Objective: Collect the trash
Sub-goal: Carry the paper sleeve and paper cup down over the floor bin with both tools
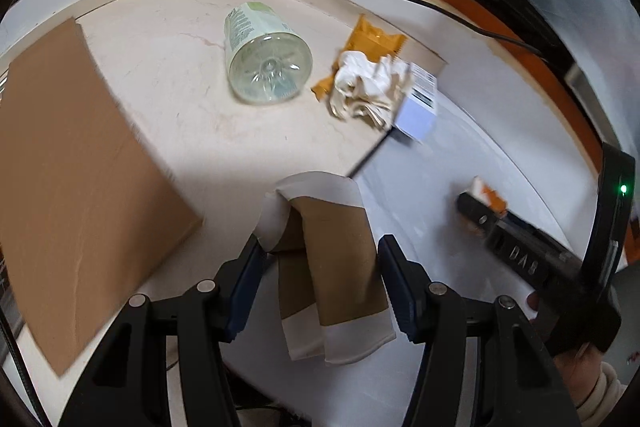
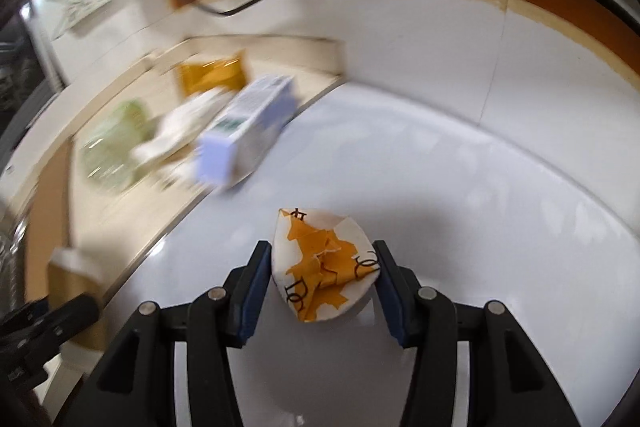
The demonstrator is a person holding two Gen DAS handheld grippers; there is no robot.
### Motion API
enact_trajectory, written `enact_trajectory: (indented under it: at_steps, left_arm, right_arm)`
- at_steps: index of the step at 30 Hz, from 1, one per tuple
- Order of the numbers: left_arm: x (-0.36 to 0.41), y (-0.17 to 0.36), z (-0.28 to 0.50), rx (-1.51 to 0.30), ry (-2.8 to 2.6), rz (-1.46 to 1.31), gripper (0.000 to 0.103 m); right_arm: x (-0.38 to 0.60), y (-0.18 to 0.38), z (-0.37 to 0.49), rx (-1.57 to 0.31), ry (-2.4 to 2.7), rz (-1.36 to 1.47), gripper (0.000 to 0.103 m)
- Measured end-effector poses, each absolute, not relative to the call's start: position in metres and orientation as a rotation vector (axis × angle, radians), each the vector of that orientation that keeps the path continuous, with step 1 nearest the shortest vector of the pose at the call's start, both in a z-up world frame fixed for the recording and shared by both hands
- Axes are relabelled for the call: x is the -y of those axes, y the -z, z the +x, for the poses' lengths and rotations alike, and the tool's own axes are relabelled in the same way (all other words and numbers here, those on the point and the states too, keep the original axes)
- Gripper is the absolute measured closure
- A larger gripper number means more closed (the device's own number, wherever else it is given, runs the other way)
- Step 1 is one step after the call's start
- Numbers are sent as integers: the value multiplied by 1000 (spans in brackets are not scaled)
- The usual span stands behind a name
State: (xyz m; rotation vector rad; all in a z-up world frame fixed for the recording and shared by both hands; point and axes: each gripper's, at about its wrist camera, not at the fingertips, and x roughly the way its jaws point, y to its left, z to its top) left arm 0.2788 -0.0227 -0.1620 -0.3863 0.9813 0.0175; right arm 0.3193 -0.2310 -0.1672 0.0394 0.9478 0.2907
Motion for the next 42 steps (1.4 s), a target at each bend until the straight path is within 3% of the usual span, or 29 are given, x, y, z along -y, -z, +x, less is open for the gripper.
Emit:
enact_trajectory:
  at_steps: [12,20,33,42]
  left_arm:
    - [25,122,186,-912,12,-315,47]
    - [22,119,125,-930,13,-240,47]
    - [4,179,67,-1090,6,-228,47]
    - [-4,237,48,-1154,38,-243,47]
  right_arm:
    - [183,118,208,-890,-497,-12,52]
    - [173,115,150,-914,-551,-80,52]
    - [156,161,75,-1018,-578,-185,52]
    - [150,224,51,-1105,-544,-219,52]
